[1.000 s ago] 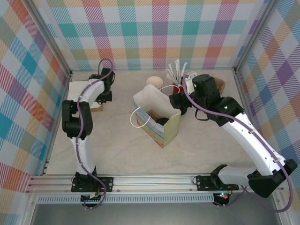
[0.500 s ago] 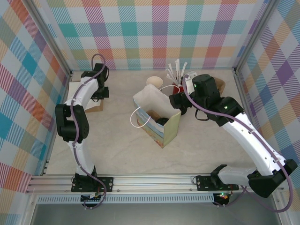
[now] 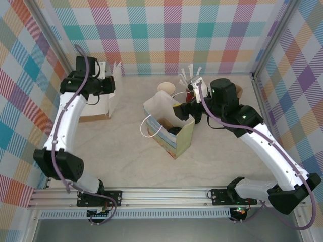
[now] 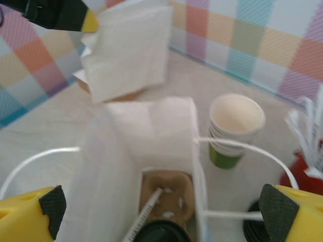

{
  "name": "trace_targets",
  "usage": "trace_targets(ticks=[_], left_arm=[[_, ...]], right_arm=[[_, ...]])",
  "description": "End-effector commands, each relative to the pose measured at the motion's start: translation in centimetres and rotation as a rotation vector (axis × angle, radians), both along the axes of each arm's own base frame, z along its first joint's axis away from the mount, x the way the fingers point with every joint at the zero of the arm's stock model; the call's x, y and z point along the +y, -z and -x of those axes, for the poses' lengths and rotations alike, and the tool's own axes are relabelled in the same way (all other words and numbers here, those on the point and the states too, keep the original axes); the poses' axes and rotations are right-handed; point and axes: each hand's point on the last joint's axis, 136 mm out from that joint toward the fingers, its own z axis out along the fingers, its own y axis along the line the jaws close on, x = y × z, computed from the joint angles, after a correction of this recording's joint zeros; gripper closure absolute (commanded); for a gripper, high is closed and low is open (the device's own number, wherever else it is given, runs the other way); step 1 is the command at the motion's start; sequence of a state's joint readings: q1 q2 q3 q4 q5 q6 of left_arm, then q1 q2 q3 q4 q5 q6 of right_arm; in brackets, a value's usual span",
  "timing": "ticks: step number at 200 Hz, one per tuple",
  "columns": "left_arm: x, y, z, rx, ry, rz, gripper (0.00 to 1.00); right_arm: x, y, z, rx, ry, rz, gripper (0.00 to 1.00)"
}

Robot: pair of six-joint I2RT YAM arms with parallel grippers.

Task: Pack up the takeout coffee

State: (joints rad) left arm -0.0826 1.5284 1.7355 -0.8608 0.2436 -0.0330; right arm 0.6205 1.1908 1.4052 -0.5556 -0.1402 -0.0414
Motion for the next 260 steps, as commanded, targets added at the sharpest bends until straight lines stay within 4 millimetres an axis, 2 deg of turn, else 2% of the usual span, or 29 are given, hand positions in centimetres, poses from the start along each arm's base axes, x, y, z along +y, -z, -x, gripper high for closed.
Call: trace_targets(ticks=[1,23,42,75,102,144,178,206,243,260], left_arm=[[-3.6,-5.6,1.5,-0.143,0.184,0.171,1.0],[-6.2,-10.3,3.7,-0.242,0.316,0.281,1.0],[-7.9,-13.4,5.6,-0.303,0.414,0.335,1.0],[-10.2,-16.2,8.0,-0.323,0.528,0.412,1.0],[-11.6,-16.8,9.1,-0.318,0.592,0.434,1.0],[-13.6,-16.8,11.1,-0.286,0.714,0.47,1.0],[-14.2,-16.3,11.9,-0.261,0.763,0.456,1.0],[-14.8,-15.8,12.2,-0.242,0.797,0.461,1.0],[-15.5,-15.3,12.7,-0.219,0.85,0.473,1.0],[-15.7,-15.2,13.1,-0.222,0.872,0.468,1.0]], right_arm=[[3.1,-4.5,1.2,-0.114,-0.189,-0.135,0.0],[5.2,-6.4,1.6,-0.179,-0.282,-0.174,0.0],[6.9,-7.4,1.7,-0.276,-0.346,-0.157,0.0],[9.3,-8.3,1.6,-0.364,-0.41,-0.139,0.0],[10.2,-8.6,0.5,-0.432,-0.405,-0.109,0.0],[10.1,-9.5,-1.5,-0.551,-0.33,-0.047,0.0],[9.2,-10.5,-0.8,-0.66,-0.34,0.019,0.0],[8.6,-10.2,-0.7,-0.709,-0.338,0.085,0.0],[9.0,-10.2,-1.0,-0.744,-0.355,0.12,0.0],[9.6,-9.6,-1.3,-0.752,-0.38,0.155,0.0]])
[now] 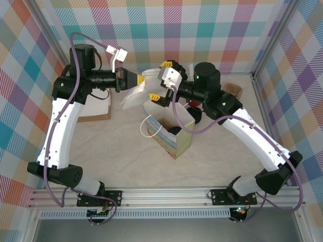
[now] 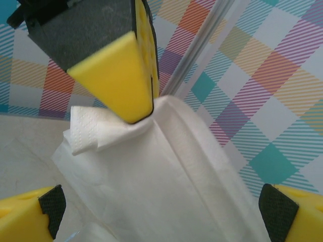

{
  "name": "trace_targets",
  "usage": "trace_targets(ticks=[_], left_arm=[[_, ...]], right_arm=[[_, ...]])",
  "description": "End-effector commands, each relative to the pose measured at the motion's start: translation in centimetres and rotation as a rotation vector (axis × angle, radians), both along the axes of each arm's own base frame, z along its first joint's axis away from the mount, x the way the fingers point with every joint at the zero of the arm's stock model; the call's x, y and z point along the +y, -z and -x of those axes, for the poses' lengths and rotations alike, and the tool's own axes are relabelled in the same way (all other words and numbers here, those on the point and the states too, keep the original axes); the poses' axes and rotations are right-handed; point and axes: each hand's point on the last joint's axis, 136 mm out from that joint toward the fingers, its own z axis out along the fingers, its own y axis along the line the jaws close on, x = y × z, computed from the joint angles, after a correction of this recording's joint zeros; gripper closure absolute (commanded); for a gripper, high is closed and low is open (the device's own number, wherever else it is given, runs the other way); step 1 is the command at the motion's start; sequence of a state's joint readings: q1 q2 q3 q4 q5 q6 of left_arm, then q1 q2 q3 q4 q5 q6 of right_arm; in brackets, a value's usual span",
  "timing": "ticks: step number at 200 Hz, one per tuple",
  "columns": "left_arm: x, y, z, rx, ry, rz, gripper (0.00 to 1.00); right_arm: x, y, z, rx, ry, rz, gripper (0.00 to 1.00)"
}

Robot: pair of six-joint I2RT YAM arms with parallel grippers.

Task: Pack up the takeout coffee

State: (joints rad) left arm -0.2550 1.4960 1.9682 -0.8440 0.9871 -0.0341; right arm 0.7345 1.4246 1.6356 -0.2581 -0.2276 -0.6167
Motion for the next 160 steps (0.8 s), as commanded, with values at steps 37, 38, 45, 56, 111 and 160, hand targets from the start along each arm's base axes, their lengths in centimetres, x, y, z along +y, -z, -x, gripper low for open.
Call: trace_targets(ticks=[37,38,45,56,111,160], left_arm=[[-1.1,-1.2,2.5,-0.059,0.122,0.021,1.0],[-1.1,-1.3,2.5,-0.059,0.123,0.022,1.0],[-1.1,-1.3,2.6,-0.062,0.125,0.023,1.0],[-1.1,-1.3,2.6,-0.064,0.128,0.023,1.0],[-0.8,-1.5,2.9,-0.085,0.116,0.012,1.0],[-0.4,-2.1,2.1,-0.106,0.042,0.004,0.87]], right_arm=[[1.6,0.5,-0.1,-0.037,-0.06,0.106,0.0],[1.7,0.5,-0.1,-0.036,-0.06,0.108,0.0],[1.8,1.0,-0.3,-0.026,-0.06,0.123,0.0],[1.9,1.6,-0.9,-0.013,-0.048,0.143,0.01],[2.1,3.3,-2.3,0.05,-0.005,0.225,0.44],[1.3,1.5,-3.2,0.044,0.067,0.192,1.0]])
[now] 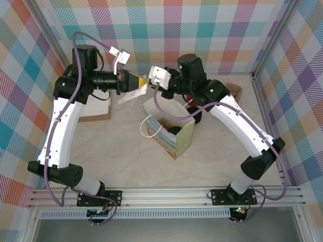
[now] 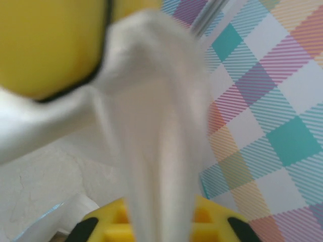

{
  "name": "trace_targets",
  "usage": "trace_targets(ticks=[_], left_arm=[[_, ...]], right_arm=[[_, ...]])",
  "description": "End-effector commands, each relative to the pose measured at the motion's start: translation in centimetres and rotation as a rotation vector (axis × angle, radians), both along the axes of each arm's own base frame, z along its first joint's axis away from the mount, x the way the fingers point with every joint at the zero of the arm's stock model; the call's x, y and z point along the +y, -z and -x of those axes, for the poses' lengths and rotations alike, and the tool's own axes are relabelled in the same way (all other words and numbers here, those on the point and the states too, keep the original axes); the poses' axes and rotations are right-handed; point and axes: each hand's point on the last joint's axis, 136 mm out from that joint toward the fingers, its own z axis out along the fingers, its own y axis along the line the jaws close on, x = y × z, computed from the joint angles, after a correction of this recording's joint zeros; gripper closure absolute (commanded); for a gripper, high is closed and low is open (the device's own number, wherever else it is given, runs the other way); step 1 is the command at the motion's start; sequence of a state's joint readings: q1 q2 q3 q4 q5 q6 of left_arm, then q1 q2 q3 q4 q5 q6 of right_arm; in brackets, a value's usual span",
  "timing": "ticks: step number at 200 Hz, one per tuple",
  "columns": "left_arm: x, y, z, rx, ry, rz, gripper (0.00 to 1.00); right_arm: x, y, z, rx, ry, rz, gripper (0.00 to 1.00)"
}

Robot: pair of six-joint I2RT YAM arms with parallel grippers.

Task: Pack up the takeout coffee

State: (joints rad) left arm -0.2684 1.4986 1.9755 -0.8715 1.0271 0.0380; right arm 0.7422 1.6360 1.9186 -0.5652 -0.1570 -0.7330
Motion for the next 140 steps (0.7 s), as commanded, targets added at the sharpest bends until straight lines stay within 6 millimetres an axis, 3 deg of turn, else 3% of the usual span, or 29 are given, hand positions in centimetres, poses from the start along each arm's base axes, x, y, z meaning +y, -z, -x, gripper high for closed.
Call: trace_targets(ticks=[1,19,44,73,93,115,140], left_arm=[[0.2,-2.1,1.0,-0.066,-0.028,0.012,0.86],[0.8,-2.8,0.9,-0.101,-0.087,0.006,0.76],[1.9,-4.0,1.9,-0.181,-0.155,0.016,0.33],[3.8,-5.5,3.9,-0.299,-0.267,0.041,0.09],[5.8,-5.9,4.8,-0.359,-0.394,0.045,0.0],[7.7,-5.4,5.5,-0.382,-0.51,0.042,0.0],[8.4,-4.0,5.9,-0.358,-0.547,0.041,0.0]], right_arm=[[-0.6,-2.2,0.0,-0.025,0.035,-0.035,1.0],[-1.2,-3.4,-0.4,-0.037,0.078,-0.052,1.0],[-2.5,-5.7,-0.1,-0.02,0.138,-0.087,1.0],[-4.6,-7.4,1.1,0.057,0.212,-0.125,1.0],[-6.1,-7.8,2.4,0.122,0.248,-0.143,1.0],[-7.3,-7.3,4.1,0.197,0.258,-0.142,1.0],[-8.7,-5.6,4.8,0.265,0.314,-0.127,1.0]])
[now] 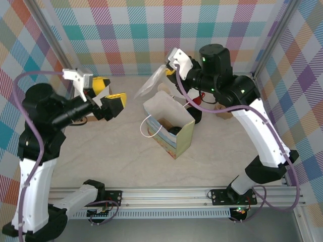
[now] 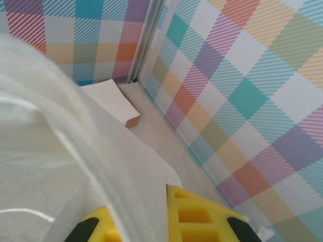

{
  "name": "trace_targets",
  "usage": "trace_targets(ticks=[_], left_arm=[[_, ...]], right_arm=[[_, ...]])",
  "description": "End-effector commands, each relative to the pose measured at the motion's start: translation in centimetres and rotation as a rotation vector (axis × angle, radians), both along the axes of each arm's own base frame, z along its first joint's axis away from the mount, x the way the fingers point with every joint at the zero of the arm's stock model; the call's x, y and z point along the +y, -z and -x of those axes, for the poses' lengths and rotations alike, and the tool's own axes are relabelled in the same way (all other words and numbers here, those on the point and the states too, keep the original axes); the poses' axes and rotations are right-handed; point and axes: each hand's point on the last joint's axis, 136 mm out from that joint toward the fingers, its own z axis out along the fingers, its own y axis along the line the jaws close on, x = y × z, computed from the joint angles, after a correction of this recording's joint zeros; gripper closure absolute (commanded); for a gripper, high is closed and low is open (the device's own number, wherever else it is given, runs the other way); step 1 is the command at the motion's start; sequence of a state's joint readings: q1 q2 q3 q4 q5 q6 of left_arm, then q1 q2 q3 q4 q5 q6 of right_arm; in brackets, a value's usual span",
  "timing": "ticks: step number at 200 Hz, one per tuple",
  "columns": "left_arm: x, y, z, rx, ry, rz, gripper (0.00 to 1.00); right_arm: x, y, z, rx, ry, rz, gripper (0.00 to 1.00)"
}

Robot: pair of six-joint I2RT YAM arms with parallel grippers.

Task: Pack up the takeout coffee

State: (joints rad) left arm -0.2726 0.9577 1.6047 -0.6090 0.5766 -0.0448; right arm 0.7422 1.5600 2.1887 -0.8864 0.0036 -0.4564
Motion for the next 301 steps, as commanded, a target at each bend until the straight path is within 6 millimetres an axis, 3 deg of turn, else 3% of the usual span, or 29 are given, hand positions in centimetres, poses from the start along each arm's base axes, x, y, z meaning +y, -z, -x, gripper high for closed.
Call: trace_targets(ticks=[1,58,106,129,177,301], left_arm=[[1.0,0.8,-1.4,0.008,-0.096,0.023,0.0],[1.3,3.6,-2.3,0.084,-0.135,0.006,0.0],[1.2,4.4,-2.9,0.111,-0.137,0.001,0.0],[1.1,4.7,-3.0,0.119,-0.133,-0.002,0.0],[1.0,5.3,-3.4,0.137,-0.135,-0.007,0.0],[0.6,6.7,-4.6,0.179,-0.136,-0.023,0.0]], right_arm=[[-2.1,1.6,1.6,0.119,0.065,-0.004,1.0],[-2.4,6.6,1.9,0.315,0.13,0.02,1.0],[-2.1,11.6,0.2,0.482,0.208,0.045,1.0],[-3.1,13.7,-1.3,0.533,0.31,0.083,1.0],[-4.6,15.2,-2.0,0.543,0.39,0.173,1.0],[0.2,20.9,0.3,0.512,0.152,0.492,1.0]])
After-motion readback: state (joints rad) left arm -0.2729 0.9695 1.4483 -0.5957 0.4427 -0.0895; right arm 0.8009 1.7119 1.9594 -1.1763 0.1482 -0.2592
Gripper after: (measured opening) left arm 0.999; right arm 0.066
